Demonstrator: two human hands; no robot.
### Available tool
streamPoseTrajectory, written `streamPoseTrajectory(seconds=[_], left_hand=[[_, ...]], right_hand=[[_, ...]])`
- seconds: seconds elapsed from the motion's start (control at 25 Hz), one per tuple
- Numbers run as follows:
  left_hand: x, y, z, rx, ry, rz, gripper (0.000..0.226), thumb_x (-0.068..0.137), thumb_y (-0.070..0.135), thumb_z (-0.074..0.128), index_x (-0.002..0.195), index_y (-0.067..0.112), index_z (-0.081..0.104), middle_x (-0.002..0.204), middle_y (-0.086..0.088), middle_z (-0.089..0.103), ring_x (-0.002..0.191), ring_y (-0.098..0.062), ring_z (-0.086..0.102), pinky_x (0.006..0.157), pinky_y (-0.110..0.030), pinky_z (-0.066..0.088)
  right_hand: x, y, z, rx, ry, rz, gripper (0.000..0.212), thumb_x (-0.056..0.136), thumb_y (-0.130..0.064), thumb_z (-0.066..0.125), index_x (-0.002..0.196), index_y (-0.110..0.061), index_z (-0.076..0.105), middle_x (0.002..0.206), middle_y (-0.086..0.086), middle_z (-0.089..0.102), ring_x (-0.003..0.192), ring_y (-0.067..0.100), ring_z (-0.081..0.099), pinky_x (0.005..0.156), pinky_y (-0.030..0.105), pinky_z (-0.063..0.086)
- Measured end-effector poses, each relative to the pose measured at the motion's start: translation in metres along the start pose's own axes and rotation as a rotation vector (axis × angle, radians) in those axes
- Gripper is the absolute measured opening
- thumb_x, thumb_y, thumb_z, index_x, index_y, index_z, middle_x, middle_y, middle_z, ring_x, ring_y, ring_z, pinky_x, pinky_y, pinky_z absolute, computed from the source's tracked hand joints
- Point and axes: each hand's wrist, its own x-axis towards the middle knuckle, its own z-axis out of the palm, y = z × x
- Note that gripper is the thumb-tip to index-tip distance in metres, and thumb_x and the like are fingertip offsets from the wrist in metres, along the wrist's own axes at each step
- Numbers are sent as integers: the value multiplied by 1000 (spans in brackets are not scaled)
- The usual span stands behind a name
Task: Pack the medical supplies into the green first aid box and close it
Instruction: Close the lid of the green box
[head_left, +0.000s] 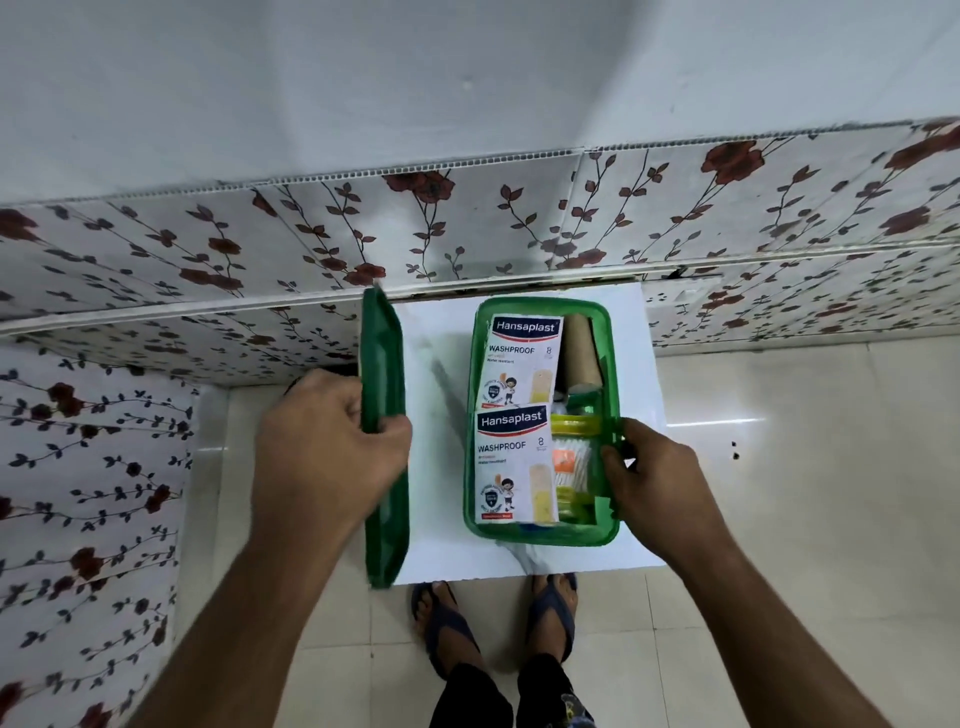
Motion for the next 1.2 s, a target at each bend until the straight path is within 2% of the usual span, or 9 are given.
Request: streamPoseTrajectory(seconds=[0.2,0.28,0.4,0.6,0.72,0.8,0.88,1.08,1.2], left_hand=[[-10,49,37,92,-37,149,20,73,36,61,76,17,63,113,-4,70,73,-17,69,61,-30,59],[-16,67,69,211,-78,176,36,74,39,62,97,12,67,135,-11,60,85,-30,71,70,-33,58],[-23,87,101,289,-100,143,43,80,39,65,112,10,64,150,-15,44,76,-34,72,55,-26,44],[-16,68,95,12,47,262,35,88,36,56,106,7,64,130,-14,60,78,-27,69,59,-27,51],[5,10,85,-110,210,55,40,91,32,58,127,14,57,127,-9,59,105,-26,60,84,-37,50],[10,-14,85,-327,-98,-221,54,95,42,50,146,30,37,146,1,48,129,-22,48,99,-37,40],[2,-14,92,-577,-363,-340,53,97,47,43,147,45,27,143,13,49,128,-14,51,96,-33,43],[-15,-2,94,-696,-429,-259,49,98,43,43,144,50,27,122,33,55,100,19,54,77,-13,44],[-12,-2,94,-739,-353,-309,40,95,42,51,133,49,41,108,36,62,103,9,61,81,-23,49]], right_hand=[[5,-1,24,175,-72,57,26,96,-29,52,119,-23,63,96,-2,72,63,19,70,64,41,60],[3,4,20,348,-80,141,25,99,-33,48,113,-25,67,95,-2,74,56,18,67,57,34,56],[-2,16,10,522,-35,226,31,102,-31,40,111,-25,69,100,2,75,64,23,69,58,34,53],[-2,19,4,583,22,234,25,101,-24,46,110,-25,69,100,3,76,73,23,71,61,34,54],[1,7,7,596,-11,196,29,96,-33,56,124,-29,61,109,-7,71,94,11,69,72,29,55],[2,-4,11,580,-85,162,42,90,-43,63,129,-35,54,114,-16,66,103,3,63,74,19,53],[2,-15,13,565,-129,147,48,84,-47,68,128,-40,50,114,-24,61,103,-3,60,65,13,51],[7,-12,14,542,-110,147,41,91,-36,63,130,-37,52,112,-31,58,101,3,65,62,11,52],[10,-11,11,511,-125,155,42,94,-33,60,135,-32,51,121,-17,62,102,5,64,63,10,51]])
